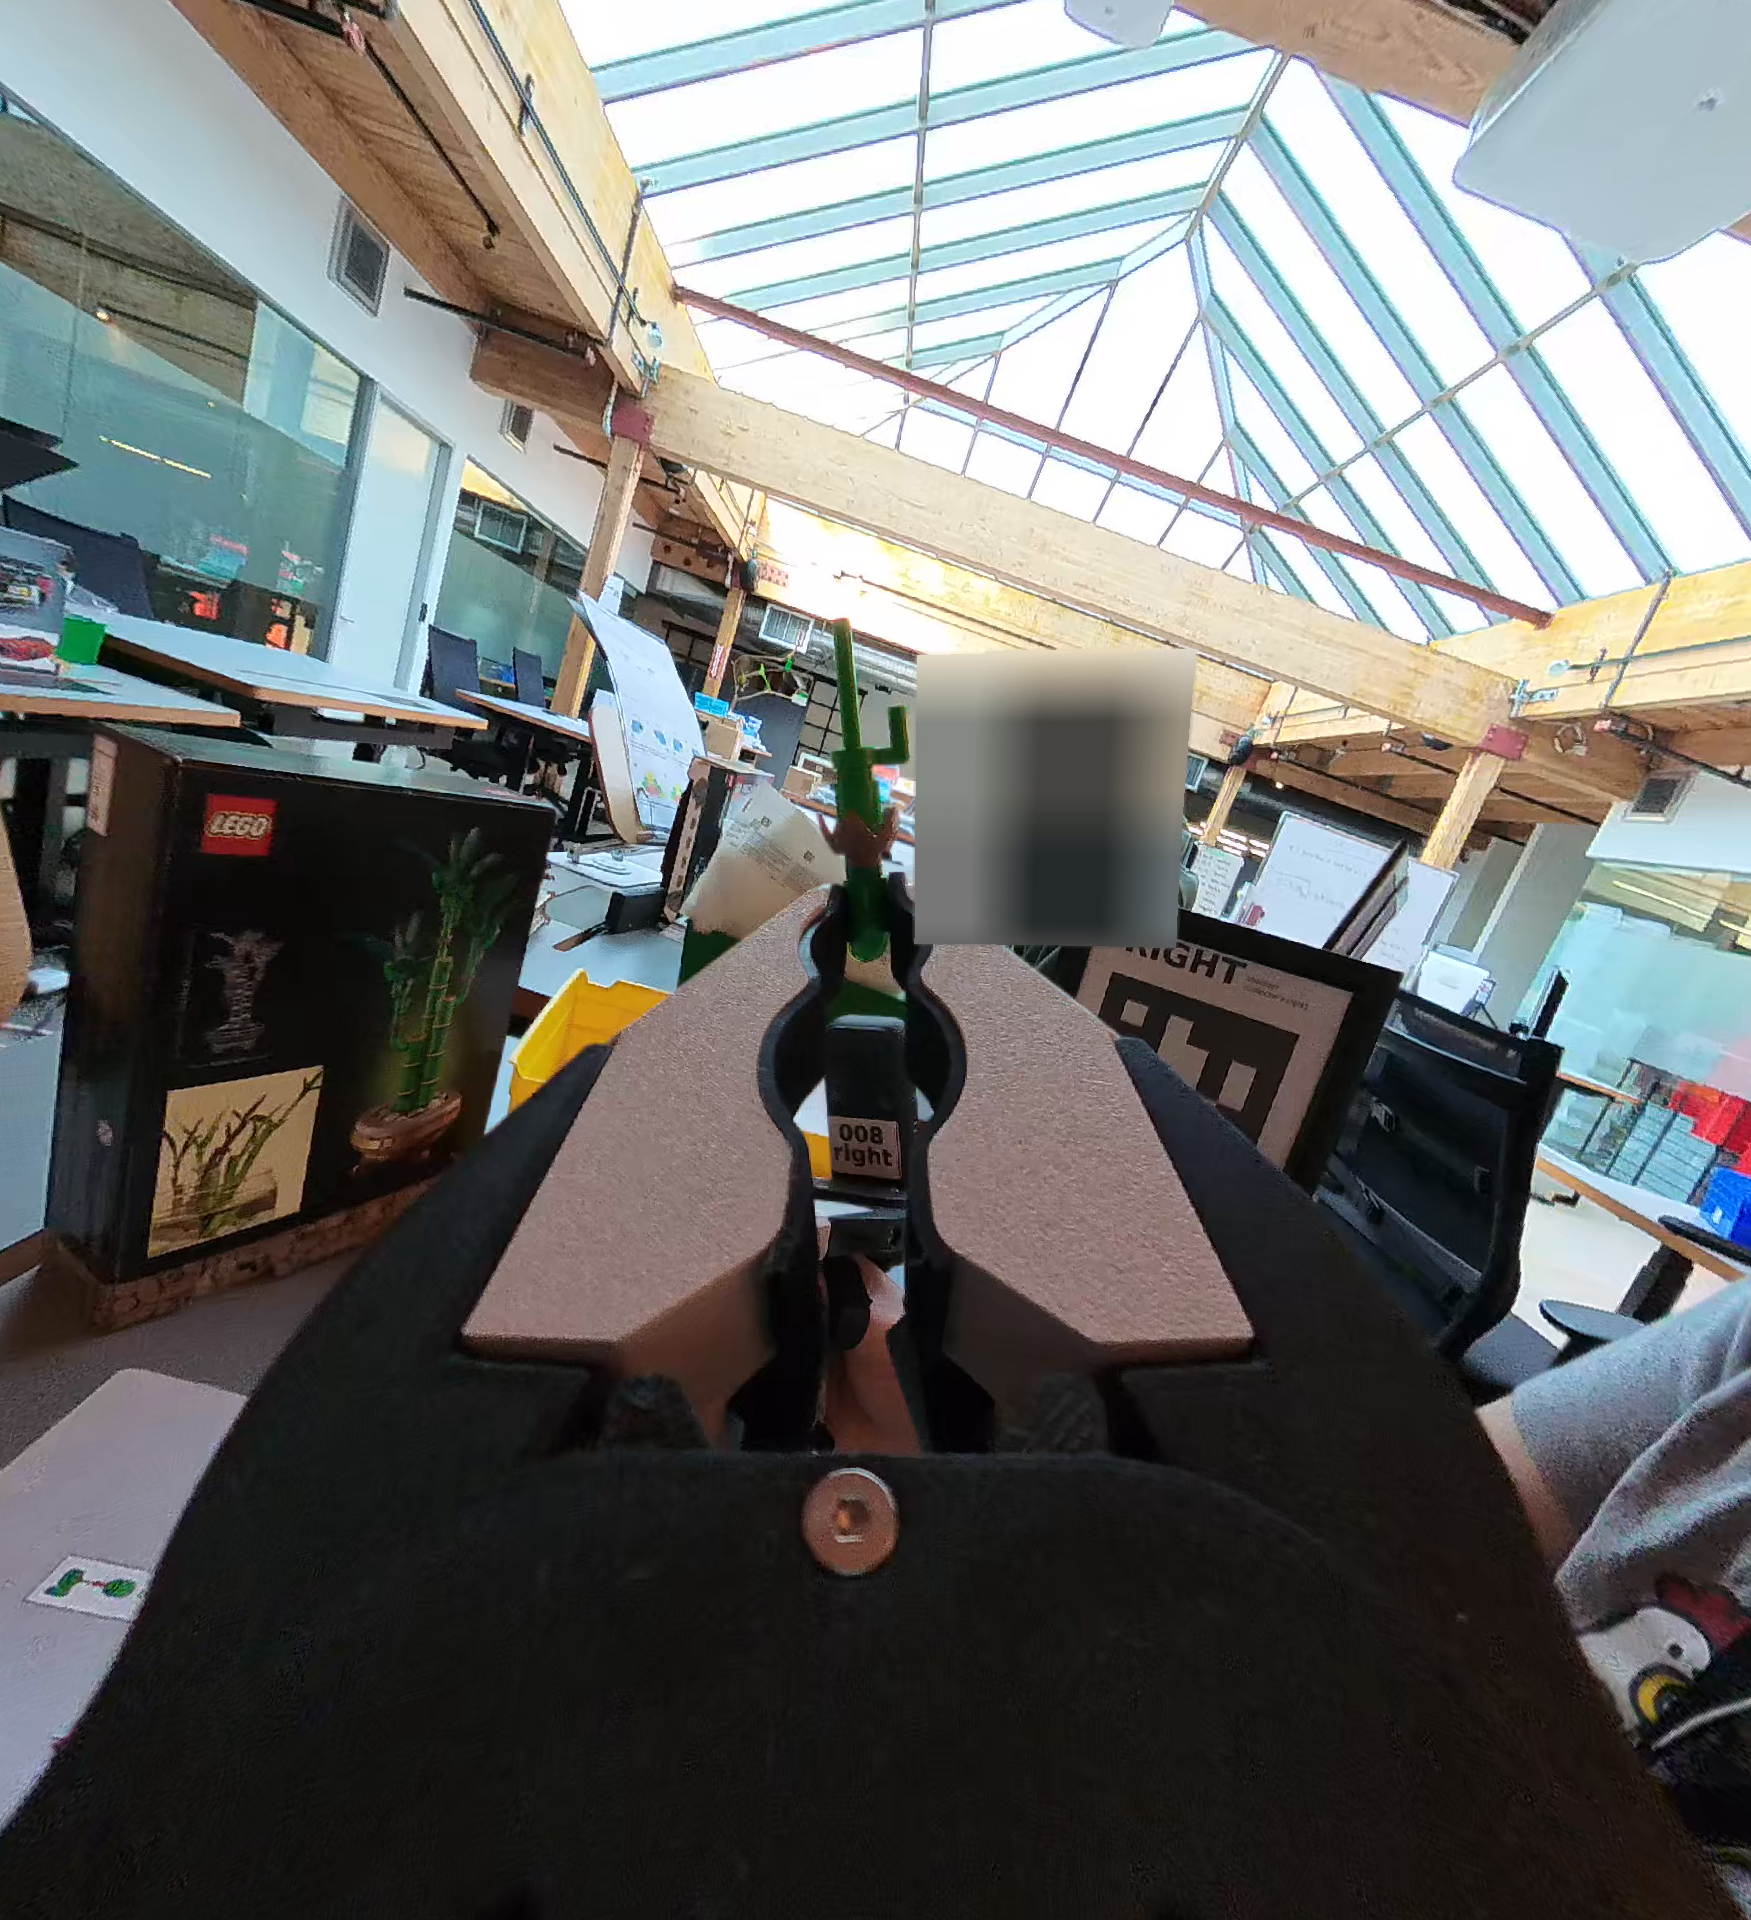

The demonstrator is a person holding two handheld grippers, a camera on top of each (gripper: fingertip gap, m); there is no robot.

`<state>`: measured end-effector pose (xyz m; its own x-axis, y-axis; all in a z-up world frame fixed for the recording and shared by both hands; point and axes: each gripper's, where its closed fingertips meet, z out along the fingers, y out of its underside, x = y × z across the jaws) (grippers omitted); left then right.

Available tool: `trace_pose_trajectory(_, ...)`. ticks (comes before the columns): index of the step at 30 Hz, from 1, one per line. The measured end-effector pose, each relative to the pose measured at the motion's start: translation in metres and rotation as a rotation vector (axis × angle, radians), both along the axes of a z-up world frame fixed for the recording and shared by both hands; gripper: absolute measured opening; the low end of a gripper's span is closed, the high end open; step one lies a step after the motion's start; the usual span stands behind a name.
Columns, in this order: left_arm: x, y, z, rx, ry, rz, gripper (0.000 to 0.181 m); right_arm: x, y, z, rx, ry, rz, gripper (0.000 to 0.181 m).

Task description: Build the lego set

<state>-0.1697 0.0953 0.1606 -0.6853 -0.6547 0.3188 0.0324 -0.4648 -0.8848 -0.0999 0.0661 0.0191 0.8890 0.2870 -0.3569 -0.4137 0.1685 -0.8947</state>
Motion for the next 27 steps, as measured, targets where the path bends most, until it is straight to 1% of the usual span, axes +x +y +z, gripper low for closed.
trace_pose_trajectory(3,-0.009,0.01,0.005,-0.019,-0.021,0.013,0.005,-0.003,-0.003,0.005,-0.013,-0.065,-0.02,0.007)
trace_pose_trajectory(8,-0.026,0.01,0.019,-0.032,-0.07,-0.003,0.005,-0.007,-0.015,0.048,0.064,-0.22,-0.086,0.006)
trace_pose_trajectory(11,-0.031,0.006,0.022,-0.01,-0.078,-0.002,0.005,-0.011,-0.017,0.067,0.082,-0.301,-0.099,0.007)
trace_pose_trajectory(14,-0.032,0.006,0.022,-0.011,-0.063,-0.004,0.005,-0.012,-0.017,0.082,0.089,-0.34,-0.101,0.006)
trace_pose_trajectory(17,-0.03,0.006,0.023,-0.029,-0.06,-0.01,0.005,-0.012,-0.02,0.107,0.121,-0.356,-0.099,0.006)
trace_pose_trajectory(21,-0.023,0.008,0.021,-0.043,-0.055,0.0,0.005,-0.015,-0.017,0.138,0.095,-0.416,-0.107,0.006)
trace_pose_trajectory(24,-0.017,0.011,0.019,-0.07,-0.06,0.002,0.005,-0.02,-0.013,0.15,0.053,-0.467,-0.108,0.006)
trace_pose_trajectory(27,-0.012,0.011,0.018,-0.098,-0.067,-0.02,0.005,-0.026,-0.007,0.153,-0.005,-0.506,-0.08,0.007)
